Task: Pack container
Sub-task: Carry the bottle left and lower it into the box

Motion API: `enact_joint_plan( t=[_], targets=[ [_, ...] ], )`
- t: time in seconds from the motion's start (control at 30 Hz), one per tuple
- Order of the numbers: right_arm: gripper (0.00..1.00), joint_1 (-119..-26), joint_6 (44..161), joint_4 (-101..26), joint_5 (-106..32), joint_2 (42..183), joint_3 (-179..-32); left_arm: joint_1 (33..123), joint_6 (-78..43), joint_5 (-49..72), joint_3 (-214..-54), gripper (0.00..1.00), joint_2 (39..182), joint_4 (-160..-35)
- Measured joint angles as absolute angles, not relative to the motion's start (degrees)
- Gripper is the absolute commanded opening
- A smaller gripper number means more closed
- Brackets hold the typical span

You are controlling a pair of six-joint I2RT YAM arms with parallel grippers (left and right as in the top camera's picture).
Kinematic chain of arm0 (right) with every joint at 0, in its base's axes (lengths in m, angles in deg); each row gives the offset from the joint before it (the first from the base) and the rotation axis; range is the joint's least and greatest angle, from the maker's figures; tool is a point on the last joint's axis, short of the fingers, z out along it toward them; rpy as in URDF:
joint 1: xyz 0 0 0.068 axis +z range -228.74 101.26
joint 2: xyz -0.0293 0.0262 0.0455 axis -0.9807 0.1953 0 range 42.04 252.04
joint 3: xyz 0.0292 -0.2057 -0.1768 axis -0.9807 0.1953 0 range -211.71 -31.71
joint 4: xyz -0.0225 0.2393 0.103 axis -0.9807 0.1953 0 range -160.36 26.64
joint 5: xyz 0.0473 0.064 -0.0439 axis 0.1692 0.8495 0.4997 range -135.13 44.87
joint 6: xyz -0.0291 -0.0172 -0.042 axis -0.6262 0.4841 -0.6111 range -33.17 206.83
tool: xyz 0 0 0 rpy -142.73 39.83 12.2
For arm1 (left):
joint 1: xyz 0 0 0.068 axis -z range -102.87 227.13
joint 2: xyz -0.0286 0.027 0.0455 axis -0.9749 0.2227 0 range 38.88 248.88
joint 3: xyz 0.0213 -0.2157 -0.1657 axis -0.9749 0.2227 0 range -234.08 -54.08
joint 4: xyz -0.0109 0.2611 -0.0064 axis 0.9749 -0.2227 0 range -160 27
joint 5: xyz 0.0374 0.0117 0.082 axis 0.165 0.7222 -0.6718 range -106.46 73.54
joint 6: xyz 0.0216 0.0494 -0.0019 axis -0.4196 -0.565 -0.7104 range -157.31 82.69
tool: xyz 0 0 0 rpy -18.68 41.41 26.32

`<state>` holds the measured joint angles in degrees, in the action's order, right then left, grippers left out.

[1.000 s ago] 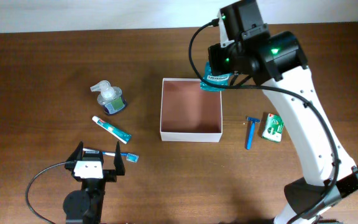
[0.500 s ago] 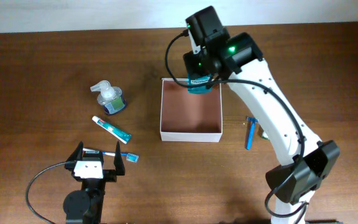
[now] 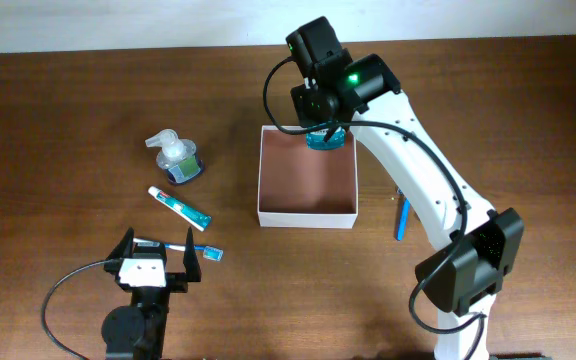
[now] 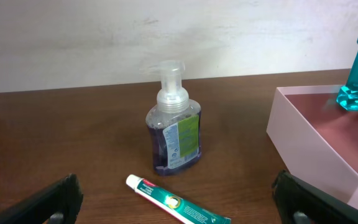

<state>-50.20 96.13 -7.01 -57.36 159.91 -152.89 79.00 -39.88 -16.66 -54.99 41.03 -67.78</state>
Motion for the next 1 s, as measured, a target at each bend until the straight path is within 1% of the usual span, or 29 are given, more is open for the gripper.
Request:
enact_joint_plan(
  t=[0.2, 0.53, 1.0],
  targets=[
    [0.22, -50.8, 97.5, -7.1, -59.3, 162.5, -152.9, 79.0, -39.9, -16.7, -55.0, 0.99, 41.0, -67.8],
    [0.22, -55.4, 97.6, -7.4, -59.0, 162.5, -152.9, 79.0, -39.9, -16.7, -55.0, 1.00, 41.0, -67.8],
    [0.22, -55.6, 99.1, -7.9, -57.8, 165.4, -152.9, 79.0, -39.9, -16.7, -55.0, 0.99, 41.0, -67.8]
  ],
)
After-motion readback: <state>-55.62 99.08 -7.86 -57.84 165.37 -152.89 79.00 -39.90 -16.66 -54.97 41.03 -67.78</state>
